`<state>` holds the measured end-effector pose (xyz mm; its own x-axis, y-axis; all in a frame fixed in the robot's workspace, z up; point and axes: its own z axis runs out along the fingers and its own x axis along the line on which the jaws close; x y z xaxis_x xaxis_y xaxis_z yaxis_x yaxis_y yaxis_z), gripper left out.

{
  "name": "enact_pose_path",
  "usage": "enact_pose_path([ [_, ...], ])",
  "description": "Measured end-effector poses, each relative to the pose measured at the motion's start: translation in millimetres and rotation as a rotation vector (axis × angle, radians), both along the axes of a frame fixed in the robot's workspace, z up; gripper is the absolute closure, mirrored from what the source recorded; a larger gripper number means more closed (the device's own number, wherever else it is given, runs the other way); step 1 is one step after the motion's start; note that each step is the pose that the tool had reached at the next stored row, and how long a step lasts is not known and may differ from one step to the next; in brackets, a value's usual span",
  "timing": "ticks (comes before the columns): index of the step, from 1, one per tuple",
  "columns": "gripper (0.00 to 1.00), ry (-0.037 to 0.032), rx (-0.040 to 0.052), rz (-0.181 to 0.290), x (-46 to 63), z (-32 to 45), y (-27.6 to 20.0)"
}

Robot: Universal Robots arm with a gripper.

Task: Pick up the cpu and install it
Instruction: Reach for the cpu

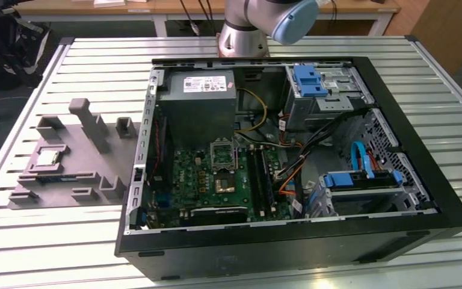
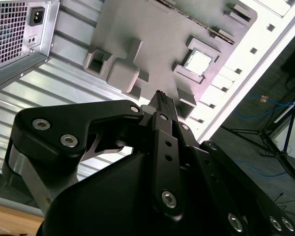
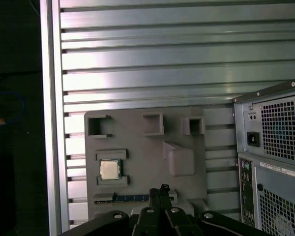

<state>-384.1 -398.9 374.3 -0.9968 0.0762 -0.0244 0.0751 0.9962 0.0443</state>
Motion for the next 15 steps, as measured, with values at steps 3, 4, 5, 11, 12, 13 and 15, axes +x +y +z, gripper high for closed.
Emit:
enact_pose_path([
  [3,0.89,0.0000,0.0000,0.000,-2.1,-0.1,0.0],
  [4,0.89,0.0000,0.0000,0.000,-2.7,-0.1,0.0],
  [5,0.89,0.0000,0.0000,0.000,-3.4,-0.1,0.0],
  [11,0.89,0.0000,0.0000,0.000,-8.8,-0.4,0.0],
  [12,0.89,0.0000,0.0000,0.000,-9.6,-0.5,0.0],
  [13,0.89,0.0000,0.0000,0.000,-10.2,-0.6,0.0],
  [15,0.89,0.0000,0.0000,0.000,-11.4,-0.7,0.0],
])
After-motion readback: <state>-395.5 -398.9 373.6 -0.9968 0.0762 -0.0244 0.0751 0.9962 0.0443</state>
